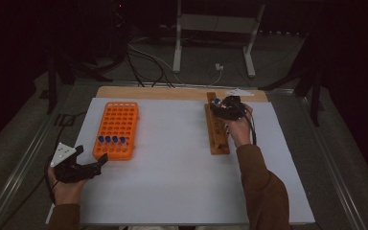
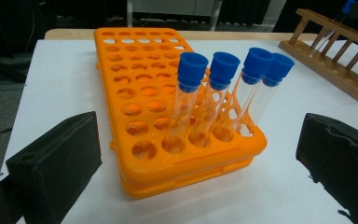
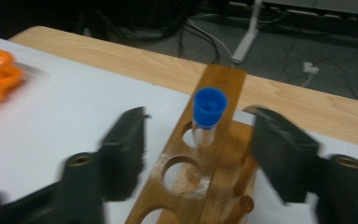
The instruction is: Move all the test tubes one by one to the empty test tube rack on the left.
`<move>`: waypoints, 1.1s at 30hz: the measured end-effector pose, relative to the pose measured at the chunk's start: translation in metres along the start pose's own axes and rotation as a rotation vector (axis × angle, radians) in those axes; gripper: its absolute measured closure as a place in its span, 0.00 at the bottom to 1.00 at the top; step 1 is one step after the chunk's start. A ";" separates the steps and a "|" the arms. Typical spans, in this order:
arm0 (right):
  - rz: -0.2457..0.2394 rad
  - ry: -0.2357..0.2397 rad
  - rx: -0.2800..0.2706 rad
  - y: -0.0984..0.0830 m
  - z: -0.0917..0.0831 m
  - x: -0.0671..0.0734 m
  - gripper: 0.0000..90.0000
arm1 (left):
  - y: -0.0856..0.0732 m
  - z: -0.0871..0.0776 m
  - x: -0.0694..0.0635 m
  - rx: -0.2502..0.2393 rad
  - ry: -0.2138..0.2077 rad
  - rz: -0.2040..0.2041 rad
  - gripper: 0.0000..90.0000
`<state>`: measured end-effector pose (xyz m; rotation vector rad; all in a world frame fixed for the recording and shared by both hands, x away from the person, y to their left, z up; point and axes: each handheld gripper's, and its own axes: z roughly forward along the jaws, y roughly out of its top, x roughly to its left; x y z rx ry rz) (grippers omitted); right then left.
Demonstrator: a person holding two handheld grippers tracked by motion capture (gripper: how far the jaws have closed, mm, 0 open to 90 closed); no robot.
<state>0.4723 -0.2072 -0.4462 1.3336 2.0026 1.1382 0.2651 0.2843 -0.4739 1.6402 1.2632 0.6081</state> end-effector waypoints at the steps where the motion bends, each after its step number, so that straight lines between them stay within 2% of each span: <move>1: 0.004 0.000 0.005 0.000 0.002 0.000 0.51 | 0.000 0.000 0.000 -0.001 0.001 -0.004 0.01; 6: 0.003 -0.017 0.005 0.001 0.010 -0.001 0.63 | 0.000 -0.001 0.001 -0.005 0.003 -0.010 0.01; 14: -0.006 -0.045 0.037 0.004 0.022 0.001 0.74 | -0.001 0.000 0.001 -0.002 -0.003 -0.013 0.01; 17: -0.035 -0.060 0.054 0.006 0.025 0.003 0.79 | -0.001 0.000 0.002 -0.003 -0.005 -0.020 0.01; 26: -0.078 -0.073 0.065 0.008 0.026 0.009 0.84 | -0.002 -0.001 0.002 -0.003 -0.007 -0.024 0.01; 33: -0.059 -0.078 0.011 0.014 0.014 0.007 0.84 | -0.002 0.000 0.002 -0.001 -0.008 -0.020 0.01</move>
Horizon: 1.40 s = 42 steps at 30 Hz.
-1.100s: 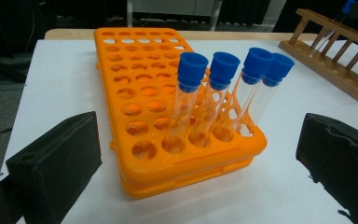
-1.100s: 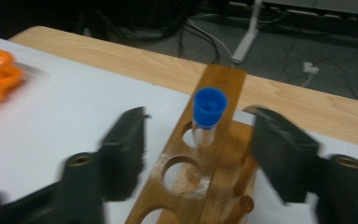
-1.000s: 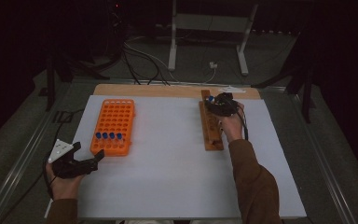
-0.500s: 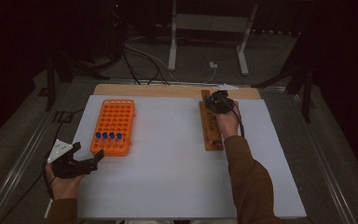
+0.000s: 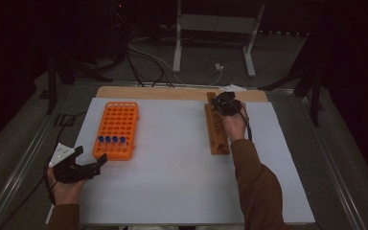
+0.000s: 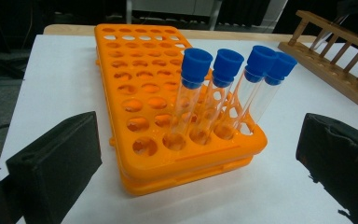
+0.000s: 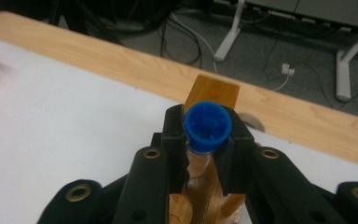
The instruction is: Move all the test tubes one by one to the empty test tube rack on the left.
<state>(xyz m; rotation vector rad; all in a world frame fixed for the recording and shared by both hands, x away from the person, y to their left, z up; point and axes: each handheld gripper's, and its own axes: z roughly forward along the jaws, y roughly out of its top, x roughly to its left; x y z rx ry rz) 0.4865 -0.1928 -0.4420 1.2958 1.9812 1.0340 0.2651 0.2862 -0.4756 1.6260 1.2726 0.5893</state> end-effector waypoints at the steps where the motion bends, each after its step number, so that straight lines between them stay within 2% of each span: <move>1: 0.002 0.002 -0.010 0.002 -0.003 0.000 0.84 | 0.000 0.000 0.000 0.000 0.000 0.000 0.01; 10: 0.011 0.020 -0.107 0.018 -0.038 -0.005 0.84 | 0.002 0.000 -0.002 -0.008 -0.005 0.004 0.01; 13: 0.008 0.022 -0.114 0.020 -0.050 -0.008 0.84 | 0.003 -0.001 -0.004 -0.015 -0.002 0.011 0.01; 19: 0.012 0.078 -0.121 0.016 -0.071 -0.012 0.84 | 0.011 -0.003 -0.012 -0.037 -0.009 0.030 0.01; 22: -0.023 0.097 -0.107 0.010 -0.075 -0.008 0.84 | 0.018 -0.005 -0.022 -0.056 -0.028 0.047 0.01; 25: -0.030 0.133 -0.101 0.005 -0.077 -0.002 0.84 | 0.025 -0.006 -0.033 -0.069 -0.052 0.068 0.01; 30: -0.070 0.197 -0.094 0.001 -0.085 0.017 0.84 | 0.035 -0.001 -0.059 -0.072 -0.109 0.134 0.01; 37: -0.118 0.296 -0.103 0.005 -0.101 0.047 0.84 | 0.050 0.018 -0.098 -0.068 -0.196 0.199 0.01; 42: -0.139 0.369 -0.107 0.006 -0.107 0.066 0.84 | 0.058 0.038 -0.119 -0.039 -0.226 0.229 0.01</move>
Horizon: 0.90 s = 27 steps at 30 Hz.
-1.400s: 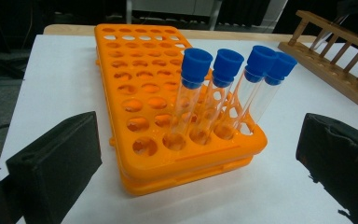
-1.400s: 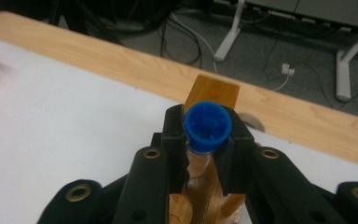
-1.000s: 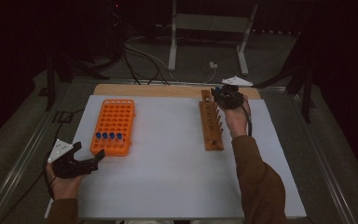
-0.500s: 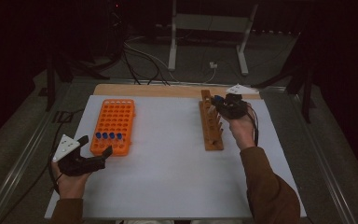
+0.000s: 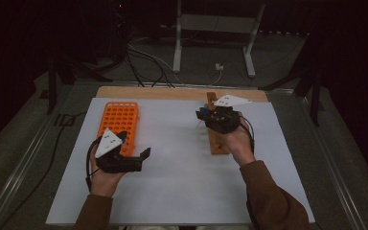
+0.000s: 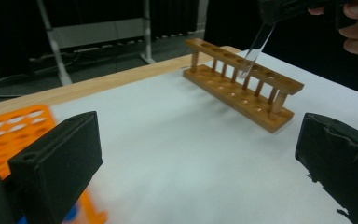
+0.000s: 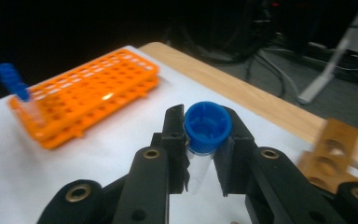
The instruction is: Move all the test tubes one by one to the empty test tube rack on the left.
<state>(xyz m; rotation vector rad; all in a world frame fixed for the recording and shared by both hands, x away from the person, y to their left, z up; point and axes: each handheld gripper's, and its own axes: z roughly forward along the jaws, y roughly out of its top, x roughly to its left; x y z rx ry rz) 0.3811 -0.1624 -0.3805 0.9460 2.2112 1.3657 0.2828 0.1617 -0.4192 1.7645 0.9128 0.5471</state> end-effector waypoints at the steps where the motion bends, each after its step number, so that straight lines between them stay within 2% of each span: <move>1: -0.006 0.011 0.002 0.000 0.001 0.003 0.84 | 0.002 0.005 -0.002 0.007 -0.006 0.002 0.02; 6: -0.016 0.073 0.012 0.002 0.005 0.020 0.84 | 0.008 0.029 -0.010 0.035 -0.049 0.011 0.05; 10: -0.030 0.117 0.025 0.003 0.009 0.033 0.84 | 0.010 0.046 -0.016 0.069 -0.067 0.027 0.08; 12: -0.032 0.134 0.037 0.003 0.011 0.039 0.84 | 0.010 0.050 -0.018 0.074 -0.082 0.040 0.14; 13: -0.032 0.142 0.045 0.003 0.012 0.042 0.84 | 0.011 0.052 -0.019 0.073 -0.093 0.044 0.20; 17: -0.032 0.182 0.060 0.003 0.017 0.053 0.84 | 0.013 0.057 -0.023 0.076 -0.100 0.062 0.33; 22: -0.033 0.223 0.058 0.003 0.022 0.064 0.84 | 0.013 0.059 -0.025 0.082 -0.096 0.079 0.42; 27: -0.044 0.249 0.064 0.005 0.024 0.073 0.84 | 0.012 0.059 -0.028 0.087 -0.114 0.112 0.55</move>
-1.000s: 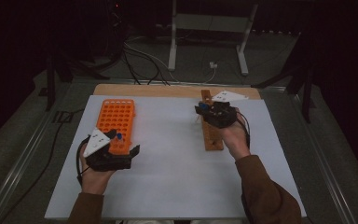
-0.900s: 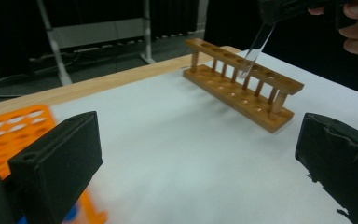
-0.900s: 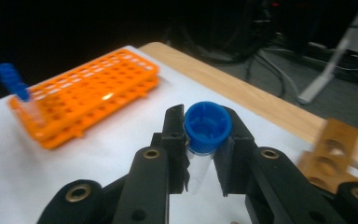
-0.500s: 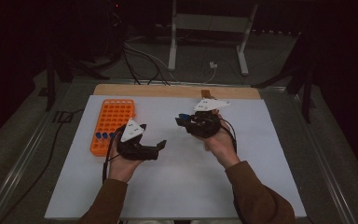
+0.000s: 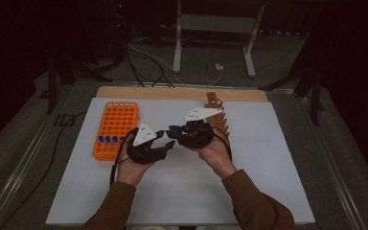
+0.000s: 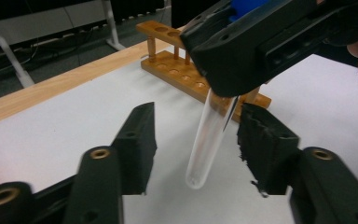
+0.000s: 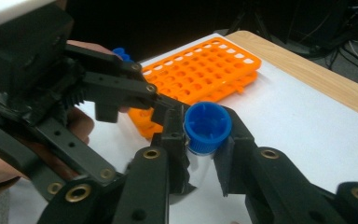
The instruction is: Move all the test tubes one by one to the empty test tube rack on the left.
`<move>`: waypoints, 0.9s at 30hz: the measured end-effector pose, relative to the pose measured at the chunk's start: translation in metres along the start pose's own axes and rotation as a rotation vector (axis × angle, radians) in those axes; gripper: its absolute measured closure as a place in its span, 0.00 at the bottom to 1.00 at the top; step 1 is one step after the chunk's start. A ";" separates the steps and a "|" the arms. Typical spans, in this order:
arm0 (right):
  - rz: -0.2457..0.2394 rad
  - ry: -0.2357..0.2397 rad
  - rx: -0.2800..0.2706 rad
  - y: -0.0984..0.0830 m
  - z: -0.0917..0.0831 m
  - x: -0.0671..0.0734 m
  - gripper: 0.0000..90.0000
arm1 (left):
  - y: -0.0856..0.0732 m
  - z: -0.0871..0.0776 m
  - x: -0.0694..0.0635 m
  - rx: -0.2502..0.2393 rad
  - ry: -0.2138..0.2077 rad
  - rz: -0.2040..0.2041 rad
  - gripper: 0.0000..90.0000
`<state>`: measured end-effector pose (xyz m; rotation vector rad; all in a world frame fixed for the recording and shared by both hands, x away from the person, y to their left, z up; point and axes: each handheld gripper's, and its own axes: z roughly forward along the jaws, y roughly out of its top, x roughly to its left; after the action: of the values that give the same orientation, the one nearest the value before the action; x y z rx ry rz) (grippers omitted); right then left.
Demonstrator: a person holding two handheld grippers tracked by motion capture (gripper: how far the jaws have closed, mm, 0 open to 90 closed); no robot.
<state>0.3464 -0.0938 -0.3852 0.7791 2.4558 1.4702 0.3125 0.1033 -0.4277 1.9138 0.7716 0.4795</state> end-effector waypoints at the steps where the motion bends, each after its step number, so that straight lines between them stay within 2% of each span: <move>1: -0.001 0.007 -0.001 0.000 0.001 0.001 0.84 | 0.000 0.000 0.000 -0.001 -0.009 0.006 0.60; 6: -0.005 0.026 0.004 0.001 0.003 0.003 0.84 | -0.001 -0.001 -0.003 0.006 -0.012 0.046 0.81; 8: -0.008 0.031 0.005 0.001 0.003 0.003 0.84 | -0.001 -0.001 -0.004 0.012 -0.018 0.055 0.84; 9: -0.009 0.039 0.009 0.001 0.003 0.002 0.81 | -0.001 -0.001 -0.004 0.017 -0.012 0.060 0.85; 13: 0.016 0.096 0.005 -0.001 -0.001 -0.004 0.51 | -0.003 -0.002 0.001 0.019 -0.010 0.038 0.86; 14: 0.010 0.092 0.000 -0.002 -0.002 -0.005 0.43 | -0.003 -0.003 0.002 0.015 -0.011 0.027 0.87; 17: 0.020 0.067 -0.004 -0.005 -0.008 -0.009 0.28 | -0.003 -0.007 0.006 0.009 -0.007 0.016 0.87; 20: 0.035 0.022 -0.010 -0.007 -0.015 -0.015 0.16 | -0.005 -0.011 0.010 0.005 0.002 0.000 0.87; 27: 0.051 -0.083 -0.004 -0.022 -0.033 -0.030 0.08 | -0.009 -0.030 0.022 -0.012 0.028 -0.039 0.87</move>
<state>0.3510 -0.1433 -0.3907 0.8891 2.3886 1.4292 0.3068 0.1407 -0.4230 1.8810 0.8217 0.4866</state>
